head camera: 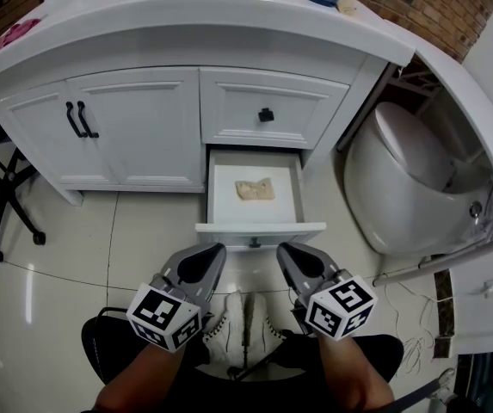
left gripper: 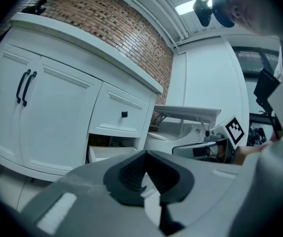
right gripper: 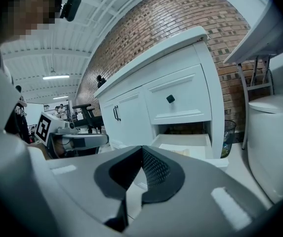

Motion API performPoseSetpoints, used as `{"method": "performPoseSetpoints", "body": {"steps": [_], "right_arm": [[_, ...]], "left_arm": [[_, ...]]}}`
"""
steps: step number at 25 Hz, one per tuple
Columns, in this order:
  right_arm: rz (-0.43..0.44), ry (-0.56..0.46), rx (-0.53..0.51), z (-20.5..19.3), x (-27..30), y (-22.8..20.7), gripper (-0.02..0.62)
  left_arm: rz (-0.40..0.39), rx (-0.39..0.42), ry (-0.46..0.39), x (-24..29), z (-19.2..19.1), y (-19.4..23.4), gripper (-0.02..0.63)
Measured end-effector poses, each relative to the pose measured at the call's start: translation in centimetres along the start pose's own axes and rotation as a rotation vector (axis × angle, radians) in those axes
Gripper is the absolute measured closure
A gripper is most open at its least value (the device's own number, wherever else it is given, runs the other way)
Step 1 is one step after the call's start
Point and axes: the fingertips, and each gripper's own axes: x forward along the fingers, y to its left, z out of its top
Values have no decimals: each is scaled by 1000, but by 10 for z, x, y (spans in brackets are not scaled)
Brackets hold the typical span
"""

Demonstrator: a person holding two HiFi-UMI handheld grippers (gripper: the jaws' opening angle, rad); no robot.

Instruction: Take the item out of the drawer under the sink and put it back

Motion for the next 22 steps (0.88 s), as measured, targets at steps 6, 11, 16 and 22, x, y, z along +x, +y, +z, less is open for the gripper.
{"method": "performPoseSetpoints", "body": {"steps": [6,11,16,22], "right_arm": [[0,43,-112,4,13,-1,588],[27,167,-369,12,43,-7,572],[-10,266,-518,30,87,-53,538],[18,465,-631,15,150,-98,533]], "left_arm": [[0,8,-5,-2,1,0,600],[-13,-1,-8,0,2,-1,600],[-11,-6,-3,-2,0,1,600],[-14,-6,-2,-3,0,1,600]]}}
